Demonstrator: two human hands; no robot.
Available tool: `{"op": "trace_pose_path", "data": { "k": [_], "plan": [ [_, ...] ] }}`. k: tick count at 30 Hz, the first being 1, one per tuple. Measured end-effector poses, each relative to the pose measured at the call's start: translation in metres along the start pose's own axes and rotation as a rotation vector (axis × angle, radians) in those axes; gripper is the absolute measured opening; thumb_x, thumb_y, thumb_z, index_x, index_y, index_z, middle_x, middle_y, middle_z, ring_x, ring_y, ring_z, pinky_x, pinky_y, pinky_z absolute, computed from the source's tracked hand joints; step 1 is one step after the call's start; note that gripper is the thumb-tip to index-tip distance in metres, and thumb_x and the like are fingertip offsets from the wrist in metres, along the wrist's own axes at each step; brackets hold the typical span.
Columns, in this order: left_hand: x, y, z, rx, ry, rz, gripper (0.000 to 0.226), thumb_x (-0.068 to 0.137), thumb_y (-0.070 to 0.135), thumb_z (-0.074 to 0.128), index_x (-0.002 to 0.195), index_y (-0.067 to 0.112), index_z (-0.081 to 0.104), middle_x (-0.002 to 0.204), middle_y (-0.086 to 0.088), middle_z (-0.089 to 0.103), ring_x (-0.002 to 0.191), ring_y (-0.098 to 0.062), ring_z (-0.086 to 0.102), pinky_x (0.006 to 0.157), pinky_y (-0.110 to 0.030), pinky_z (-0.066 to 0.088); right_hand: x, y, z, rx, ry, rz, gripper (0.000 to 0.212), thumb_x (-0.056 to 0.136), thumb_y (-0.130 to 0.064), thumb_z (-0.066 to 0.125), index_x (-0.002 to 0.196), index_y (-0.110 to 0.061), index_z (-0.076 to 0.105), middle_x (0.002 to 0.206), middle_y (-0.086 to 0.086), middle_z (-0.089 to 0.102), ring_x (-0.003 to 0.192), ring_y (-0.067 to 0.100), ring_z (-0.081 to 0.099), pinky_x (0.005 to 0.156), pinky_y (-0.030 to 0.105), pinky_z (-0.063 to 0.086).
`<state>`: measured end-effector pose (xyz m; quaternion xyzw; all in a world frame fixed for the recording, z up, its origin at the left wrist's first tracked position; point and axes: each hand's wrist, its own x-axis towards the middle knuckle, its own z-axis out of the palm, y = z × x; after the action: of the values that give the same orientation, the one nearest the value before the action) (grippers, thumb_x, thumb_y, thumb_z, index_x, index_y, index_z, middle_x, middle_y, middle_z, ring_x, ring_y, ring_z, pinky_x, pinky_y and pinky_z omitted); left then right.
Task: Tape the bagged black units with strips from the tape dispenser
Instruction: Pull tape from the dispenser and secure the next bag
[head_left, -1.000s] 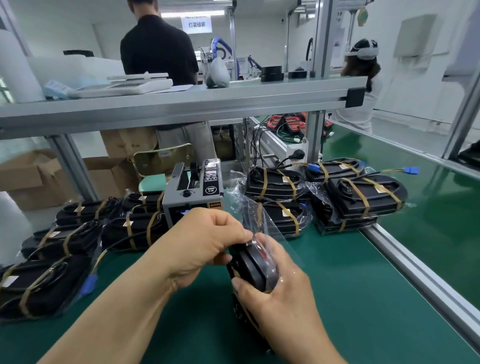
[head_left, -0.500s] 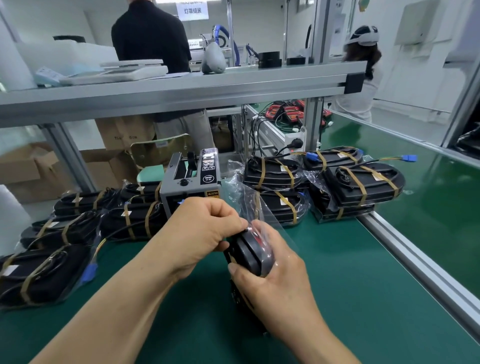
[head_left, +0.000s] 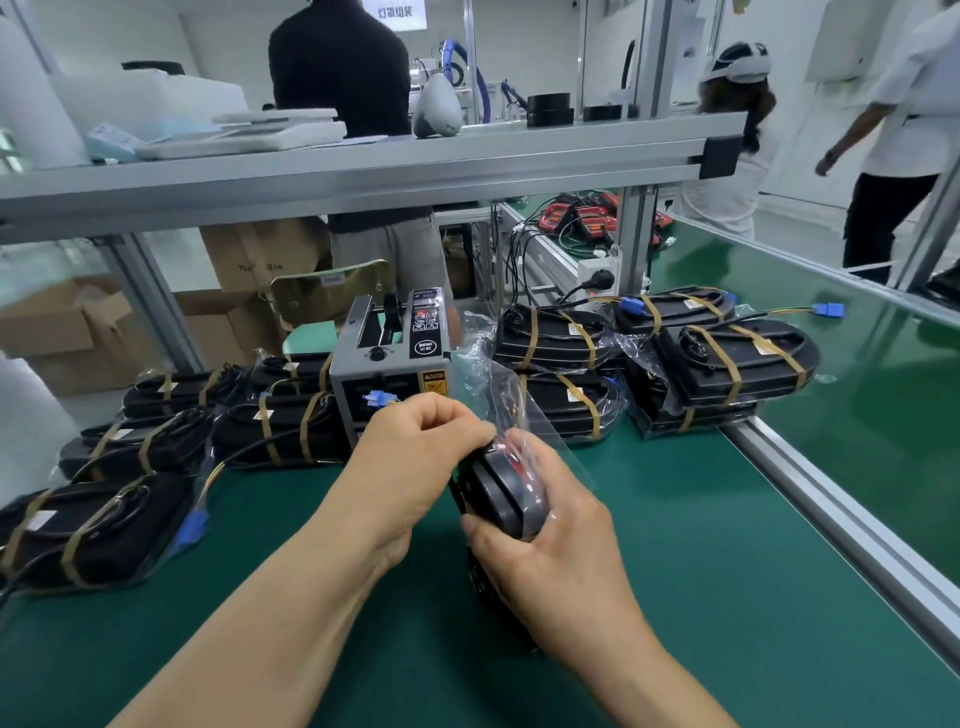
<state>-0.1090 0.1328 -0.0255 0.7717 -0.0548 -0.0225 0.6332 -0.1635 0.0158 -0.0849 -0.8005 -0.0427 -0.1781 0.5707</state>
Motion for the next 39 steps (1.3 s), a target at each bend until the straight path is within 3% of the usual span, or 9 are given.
{"op": "trace_pose_path", "data": {
  "k": [7,12,15,19,24,28,32,36,39],
  "plan": [
    [0.002,-0.009,0.01,-0.19,0.08,-0.065,0.013,0.081,0.018,0.074,0.071,0.021,0.067,0.069,0.0,0.065,0.069,-0.015,0.059,0.066,-0.028,0.049,0.001,0.001,-0.001,-0.001,0.036,-0.021,0.058,0.063,-0.035,0.068,0.099,-0.074,0.046,0.1,-0.033,0.065,0.09,-0.005,0.064,0.075,0.011,0.05],
    [-0.012,-0.017,0.017,-0.266,0.132,-0.02,0.017,0.078,0.017,0.078,0.092,0.02,0.07,0.074,0.007,0.062,0.063,-0.002,0.062,0.057,-0.015,0.05,-0.001,0.003,-0.002,0.019,0.005,-0.052,0.049,0.069,-0.028,0.071,0.11,-0.05,0.056,0.1,-0.02,0.071,0.09,0.002,0.067,0.076,0.027,0.055],
    [-0.021,-0.02,0.013,-0.338,0.114,-0.015,0.026,0.077,0.015,0.078,0.1,0.02,0.07,0.084,0.005,0.064,0.069,-0.002,0.065,0.062,-0.016,0.052,-0.002,0.005,0.001,0.033,0.009,-0.073,0.05,0.069,-0.027,0.073,0.105,-0.057,0.056,0.1,-0.022,0.071,0.091,0.002,0.067,0.08,0.028,0.057],
    [-0.03,-0.019,0.004,-0.369,0.108,0.003,0.038,0.072,0.016,0.084,0.105,0.023,0.066,0.086,0.007,0.071,0.072,0.0,0.069,0.06,-0.012,0.052,-0.003,0.011,0.012,0.106,0.089,-0.148,0.069,0.068,-0.022,0.075,0.119,-0.063,0.053,0.115,-0.028,0.066,0.106,-0.004,0.064,0.088,0.012,0.05],
    [-0.033,-0.013,-0.011,-0.059,0.224,0.164,0.063,0.049,0.04,0.083,0.108,0.031,0.064,0.111,0.001,0.065,0.089,0.001,0.067,0.067,-0.011,0.051,0.001,0.021,0.039,0.355,0.076,-0.229,0.08,0.077,-0.018,0.077,0.148,-0.013,0.04,0.148,-0.002,0.051,0.139,0.021,0.047,0.114,0.052,0.038],
    [-0.039,-0.016,-0.023,-0.026,0.165,0.222,0.063,0.048,0.037,0.084,0.108,0.032,0.064,0.113,-0.003,0.065,0.094,-0.009,0.069,0.081,-0.023,0.054,-0.002,0.02,0.031,0.335,-0.151,-0.194,0.103,0.075,-0.015,0.085,0.156,-0.013,0.022,0.162,-0.006,0.03,0.15,0.016,0.026,0.122,0.041,0.026],
    [-0.06,-0.034,-0.031,0.053,0.101,0.356,0.065,0.045,0.046,0.085,0.107,0.042,0.066,0.112,0.008,0.063,0.1,-0.009,0.065,0.092,-0.029,0.05,-0.028,0.018,-0.012,0.235,-0.451,-0.135,0.111,0.069,-0.037,0.082,0.156,-0.046,0.012,0.163,-0.024,0.018,0.151,0.002,0.015,0.121,0.042,0.02],
    [-0.081,-0.068,-0.01,0.317,0.121,0.564,0.062,0.057,0.041,0.081,0.116,0.041,0.059,0.113,0.017,0.054,0.098,-0.005,0.061,0.086,-0.014,0.047,-0.052,0.004,-0.022,0.247,-0.239,0.133,0.099,0.049,-0.049,0.08,0.133,-0.07,0.032,0.131,-0.051,0.044,0.122,-0.019,0.048,0.105,0.019,0.043],
    [-0.091,-0.094,0.017,0.38,0.246,0.607,0.054,0.062,0.034,0.066,0.114,0.04,0.056,0.102,0.021,0.051,0.086,0.006,0.057,0.077,-0.002,0.042,-0.064,0.007,-0.003,0.189,-0.074,0.28,0.093,0.057,-0.032,0.086,0.136,-0.05,0.041,0.122,-0.034,0.063,0.105,-0.016,0.061,0.088,0.01,0.047]
  ]
}}
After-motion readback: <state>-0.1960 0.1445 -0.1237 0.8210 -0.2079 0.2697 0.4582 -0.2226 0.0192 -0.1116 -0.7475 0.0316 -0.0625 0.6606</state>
